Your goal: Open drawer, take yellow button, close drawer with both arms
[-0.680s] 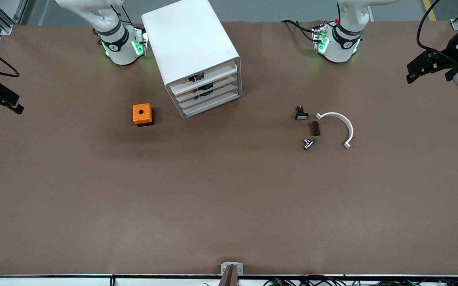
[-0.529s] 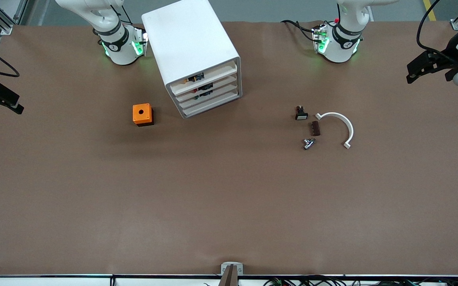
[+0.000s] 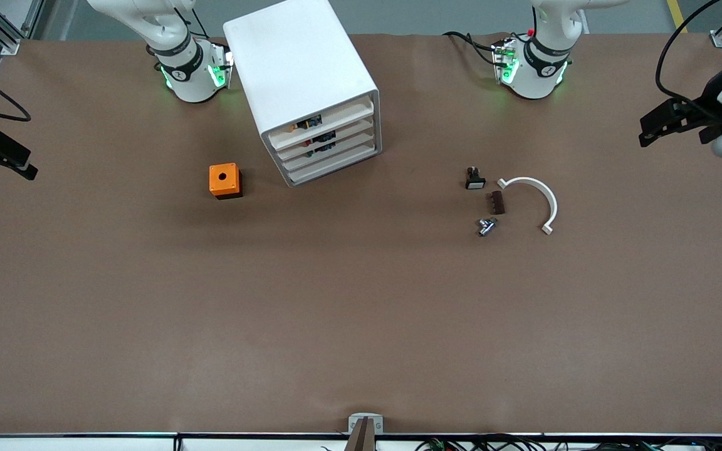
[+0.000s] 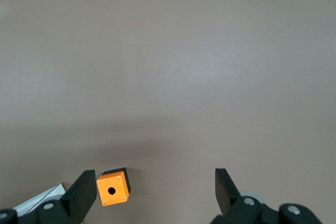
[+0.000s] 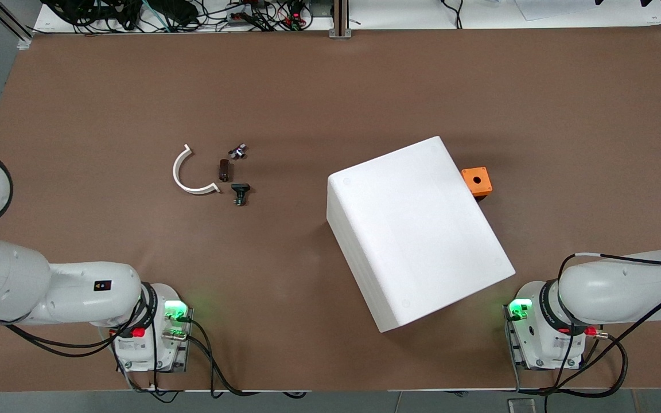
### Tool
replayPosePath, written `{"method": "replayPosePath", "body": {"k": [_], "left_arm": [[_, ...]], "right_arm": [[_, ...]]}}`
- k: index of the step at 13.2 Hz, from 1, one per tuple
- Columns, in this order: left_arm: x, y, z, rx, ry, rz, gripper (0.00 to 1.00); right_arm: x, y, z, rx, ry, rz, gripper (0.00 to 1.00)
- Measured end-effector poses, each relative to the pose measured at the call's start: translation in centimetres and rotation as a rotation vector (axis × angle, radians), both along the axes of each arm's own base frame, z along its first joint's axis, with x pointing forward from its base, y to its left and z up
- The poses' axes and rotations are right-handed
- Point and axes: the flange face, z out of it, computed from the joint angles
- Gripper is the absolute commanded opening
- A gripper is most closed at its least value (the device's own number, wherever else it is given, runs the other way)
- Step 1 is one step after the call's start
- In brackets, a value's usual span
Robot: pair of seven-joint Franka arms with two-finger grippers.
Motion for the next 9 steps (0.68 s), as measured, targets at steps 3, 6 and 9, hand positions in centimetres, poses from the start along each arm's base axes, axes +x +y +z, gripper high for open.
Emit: {"method": "replayPosePath", "body": {"k": [3,6,9], "left_arm": [[1.6,-0.2,-3.1,0.0,0.058,0.012,1.0],[3.7,-1.7,-7.8,0.012,0.136,0.106,1.0],[5.5,-6.3,-14.1,0.016,0.224,0.258,1.0]], "right_arm": [[0.0,0.0,0.0,0.0,0.001,0.0,1.0],[0.0,0.0,-0.1,0.0,0.002,-0.001,1.0],[0.0,-0.1,-0.1,0.0,0.002,-0.001,1.0]]}}
